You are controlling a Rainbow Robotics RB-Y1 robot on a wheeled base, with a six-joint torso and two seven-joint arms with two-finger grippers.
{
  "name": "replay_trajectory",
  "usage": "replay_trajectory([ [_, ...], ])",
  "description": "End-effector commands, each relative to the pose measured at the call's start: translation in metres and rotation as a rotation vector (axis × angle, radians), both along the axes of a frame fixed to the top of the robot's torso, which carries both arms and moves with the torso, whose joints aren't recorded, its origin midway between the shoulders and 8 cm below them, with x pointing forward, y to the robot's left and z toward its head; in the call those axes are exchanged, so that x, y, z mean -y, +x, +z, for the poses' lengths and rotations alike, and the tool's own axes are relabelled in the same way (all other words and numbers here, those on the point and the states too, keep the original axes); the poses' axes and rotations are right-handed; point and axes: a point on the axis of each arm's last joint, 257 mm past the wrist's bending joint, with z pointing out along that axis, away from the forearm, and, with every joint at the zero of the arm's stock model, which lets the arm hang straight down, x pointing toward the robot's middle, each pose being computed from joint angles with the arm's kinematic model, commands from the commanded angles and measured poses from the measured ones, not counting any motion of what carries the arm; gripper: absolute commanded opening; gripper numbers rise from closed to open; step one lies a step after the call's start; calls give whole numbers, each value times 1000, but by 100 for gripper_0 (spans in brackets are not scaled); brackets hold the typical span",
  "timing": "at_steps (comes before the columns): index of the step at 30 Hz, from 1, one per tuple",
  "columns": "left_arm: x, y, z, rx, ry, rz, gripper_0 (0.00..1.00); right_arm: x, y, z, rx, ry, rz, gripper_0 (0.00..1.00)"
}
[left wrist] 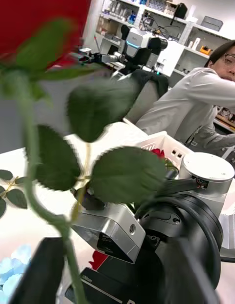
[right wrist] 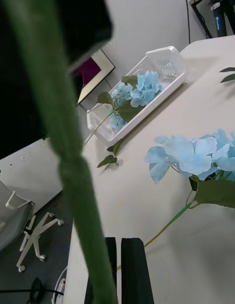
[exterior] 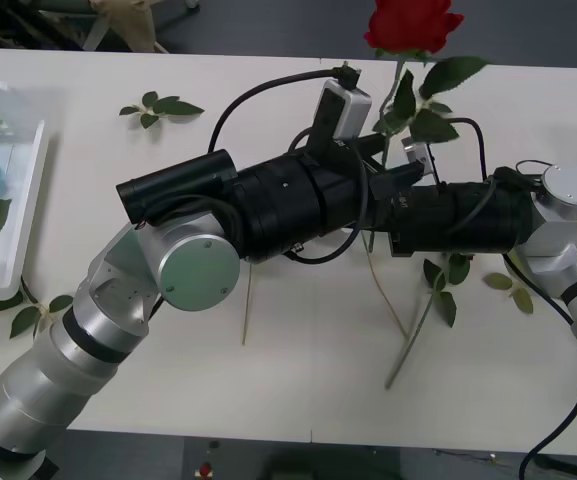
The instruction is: Put the red flowers into the right box and the blue flowers into the left box
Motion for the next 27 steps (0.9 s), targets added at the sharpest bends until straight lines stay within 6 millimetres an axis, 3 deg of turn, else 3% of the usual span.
replay_trajectory([
  [1,2,-1,25,81,0,-10,100,-6,2,13,31,-1,10,0],
  [7,2,-1,25,81,0,-10,100,19,4,-4,30,-88,-7,0],
  [13,2,-1,25,81,0,-10,100,82,3,-22,3,-214,-30,0],
  [14,-1,-5,-12,1,9,1,100,100,4,-25,-4,-247,-41,0],
  [15,-3,-6,-15,-10,5,4,100,118,4,-28,-15,-280,-54,0],
  [16,-4,-6,-12,-6,-4,8,100,128,5,-30,-22,-295,-66,0],
  [18,-13,-5,-1,-3,-31,16,100,168,10,-37,-44,-368,-120,0],
  [21,-40,-7,5,-54,3,-15,100,233,19,-50,-88,-491,-231,0],
  [22,-47,-7,6,-68,15,-23,100,245,20,-52,-95,-513,-253,0],
  [23,-68,-8,9,-111,47,-45,100,275,24,-54,-108,-568,-309,0],
  [24,-77,-9,11,-131,58,-54,100,286,24,-54,-114,-591,-328,0],
  [25,-101,-10,14,-184,89,-78,100,320,24,-54,-128,-651,-384,0],
  [27,-126,-11,16,-226,117,-91,100,349,21,-53,-144,-697,-430,0],
])
